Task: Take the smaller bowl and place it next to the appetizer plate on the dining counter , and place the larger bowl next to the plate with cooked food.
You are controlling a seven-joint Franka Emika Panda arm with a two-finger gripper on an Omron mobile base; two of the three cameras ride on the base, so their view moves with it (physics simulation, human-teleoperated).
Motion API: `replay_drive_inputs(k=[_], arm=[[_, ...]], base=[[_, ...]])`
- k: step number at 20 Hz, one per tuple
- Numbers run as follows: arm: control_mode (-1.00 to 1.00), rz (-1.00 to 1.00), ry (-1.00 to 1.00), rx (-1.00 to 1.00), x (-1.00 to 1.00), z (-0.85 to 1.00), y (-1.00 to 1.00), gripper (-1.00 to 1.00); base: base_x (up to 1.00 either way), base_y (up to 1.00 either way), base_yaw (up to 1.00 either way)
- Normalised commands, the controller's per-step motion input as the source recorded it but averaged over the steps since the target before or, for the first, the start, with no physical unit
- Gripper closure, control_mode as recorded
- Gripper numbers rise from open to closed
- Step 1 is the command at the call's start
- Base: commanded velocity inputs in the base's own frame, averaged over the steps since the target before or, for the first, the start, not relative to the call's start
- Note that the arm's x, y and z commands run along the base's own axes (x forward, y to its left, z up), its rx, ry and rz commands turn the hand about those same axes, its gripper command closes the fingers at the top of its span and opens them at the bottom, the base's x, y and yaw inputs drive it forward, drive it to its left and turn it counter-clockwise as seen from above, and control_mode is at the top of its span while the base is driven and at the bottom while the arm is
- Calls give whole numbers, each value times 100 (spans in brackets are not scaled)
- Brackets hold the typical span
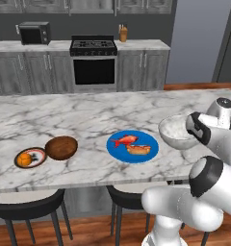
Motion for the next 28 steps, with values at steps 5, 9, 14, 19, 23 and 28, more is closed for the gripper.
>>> replay_drive_inputs(k=[5, 9, 14, 19, 23, 28], arm=[[-100, 0, 0, 0, 57, -29, -5, 100], [-100, 0, 0, 0, 45, -29, 0, 100], [-100, 0, 2, 0, 23, -45, 0, 100], [-100, 0, 1, 0, 19, -42, -1, 100], [-100, -1, 0, 0, -1, 26, -2, -100], [-100, 0, 0, 0, -29, 71, 1, -100]], base=[[0, 0, 0], [0, 0, 0], [0, 0, 0], [0, 0, 0], [0, 0, 0], [0, 0, 0]])
